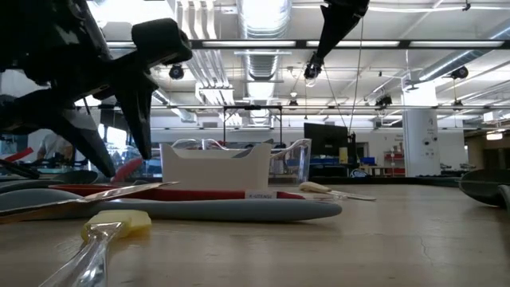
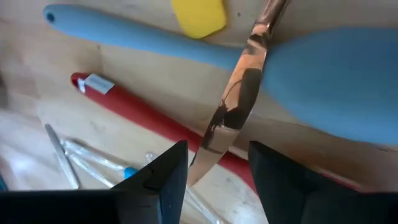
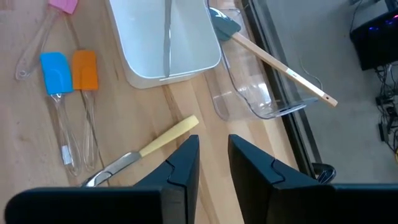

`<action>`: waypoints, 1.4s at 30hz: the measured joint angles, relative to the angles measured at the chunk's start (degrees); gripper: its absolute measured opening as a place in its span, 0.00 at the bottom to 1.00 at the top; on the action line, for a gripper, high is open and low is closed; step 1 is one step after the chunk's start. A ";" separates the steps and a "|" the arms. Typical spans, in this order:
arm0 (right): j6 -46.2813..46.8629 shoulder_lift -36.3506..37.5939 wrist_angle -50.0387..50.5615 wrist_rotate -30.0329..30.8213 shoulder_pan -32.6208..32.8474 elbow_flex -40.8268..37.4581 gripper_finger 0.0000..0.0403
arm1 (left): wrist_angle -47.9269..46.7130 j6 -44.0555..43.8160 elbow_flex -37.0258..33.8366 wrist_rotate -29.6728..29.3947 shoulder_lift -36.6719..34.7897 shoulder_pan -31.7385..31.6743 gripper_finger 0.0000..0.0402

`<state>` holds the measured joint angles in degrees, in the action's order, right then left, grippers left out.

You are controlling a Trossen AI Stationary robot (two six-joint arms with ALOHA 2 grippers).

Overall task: Pick & Place Kitchen Items
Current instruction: Put the golden knife into the white bin

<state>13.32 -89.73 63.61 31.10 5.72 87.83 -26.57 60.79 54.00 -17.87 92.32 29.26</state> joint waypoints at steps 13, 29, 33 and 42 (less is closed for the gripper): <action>0.02 -0.02 -0.17 0.02 0.00 0.00 0.17 | 2.66 0.06 0.20 2.40 4.33 0.04 0.41; -0.44 -0.02 -2.13 0.02 0.00 -0.13 0.18 | 4.99 3.11 0.37 2.31 6.96 -0.13 0.35; -0.44 -0.02 -2.31 0.02 0.00 -0.28 0.17 | 4.96 3.16 0.29 2.46 6.96 -0.13 0.23; -0.45 -0.02 -2.56 0.03 0.00 -0.31 0.16 | 5.17 3.35 0.22 2.51 7.07 -0.17 0.03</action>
<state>12.87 -89.76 61.06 31.12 5.72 87.53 -21.41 64.14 54.22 -15.35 99.39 29.08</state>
